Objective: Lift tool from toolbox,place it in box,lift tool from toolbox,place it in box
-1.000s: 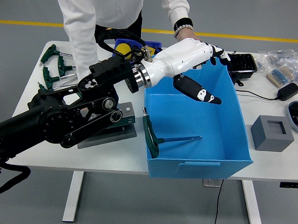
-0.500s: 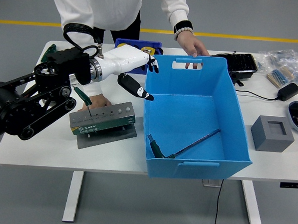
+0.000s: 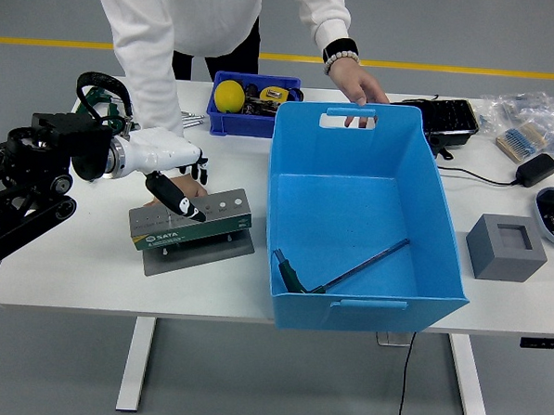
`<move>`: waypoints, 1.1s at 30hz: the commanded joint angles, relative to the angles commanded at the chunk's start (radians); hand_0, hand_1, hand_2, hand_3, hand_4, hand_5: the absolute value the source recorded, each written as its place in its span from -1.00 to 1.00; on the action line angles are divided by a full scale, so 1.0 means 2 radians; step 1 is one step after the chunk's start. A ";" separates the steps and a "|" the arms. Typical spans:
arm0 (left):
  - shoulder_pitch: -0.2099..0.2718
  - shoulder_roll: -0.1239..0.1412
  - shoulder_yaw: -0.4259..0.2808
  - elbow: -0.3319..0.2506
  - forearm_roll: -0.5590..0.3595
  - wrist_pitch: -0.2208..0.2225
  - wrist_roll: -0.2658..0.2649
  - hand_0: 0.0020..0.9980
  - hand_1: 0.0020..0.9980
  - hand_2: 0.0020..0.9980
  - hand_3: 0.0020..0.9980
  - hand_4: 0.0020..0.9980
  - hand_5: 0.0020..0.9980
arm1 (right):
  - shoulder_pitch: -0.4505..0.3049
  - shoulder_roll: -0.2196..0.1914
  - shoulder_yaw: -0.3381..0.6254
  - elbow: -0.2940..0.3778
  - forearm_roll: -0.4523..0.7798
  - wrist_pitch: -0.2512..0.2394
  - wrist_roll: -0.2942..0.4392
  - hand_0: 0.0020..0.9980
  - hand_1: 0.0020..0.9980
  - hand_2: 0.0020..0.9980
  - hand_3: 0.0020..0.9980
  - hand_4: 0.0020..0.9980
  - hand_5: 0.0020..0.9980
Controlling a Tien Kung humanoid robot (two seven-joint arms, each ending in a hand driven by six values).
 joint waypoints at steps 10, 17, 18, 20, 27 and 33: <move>-0.003 0.008 0.005 -0.001 -0.013 -0.032 0.017 0.36 0.42 0.45 0.19 0.88 0.48 | 0.001 -0.001 0.001 0.000 -0.001 0.000 -0.001 0.54 0.47 0.59 0.18 0.64 0.47; -0.003 0.010 0.009 0.003 -0.022 -0.044 0.029 0.35 0.35 0.37 0.09 0.86 0.52 | 0.001 -0.002 0.001 0.001 -0.001 0.000 -0.001 0.53 0.47 0.59 0.18 0.63 0.46; -0.003 0.010 0.009 0.004 -0.022 -0.046 0.031 0.35 0.35 0.37 0.09 0.86 0.52 | 0.001 -0.002 0.001 0.000 -0.001 0.000 -0.001 0.53 0.47 0.59 0.18 0.63 0.46; -0.003 0.010 0.009 0.004 -0.023 -0.049 0.035 0.35 0.35 0.37 0.09 0.86 0.52 | 0.002 -0.002 0.001 0.000 0.000 0.000 0.000 0.53 0.47 0.59 0.18 0.63 0.46; -0.006 0.011 0.010 0.005 -0.023 -0.054 0.040 0.32 0.28 0.29 0.03 0.86 0.53 | 0.002 -0.002 0.001 0.001 -0.001 0.000 0.000 0.53 0.47 0.58 0.18 0.63 0.46; -0.005 0.011 0.009 0.011 -0.013 -0.053 0.040 0.30 0.21 0.19 -0.07 0.86 0.54 | 0.002 -0.002 0.001 0.001 0.000 0.000 0.000 0.53 0.46 0.58 0.18 0.63 0.46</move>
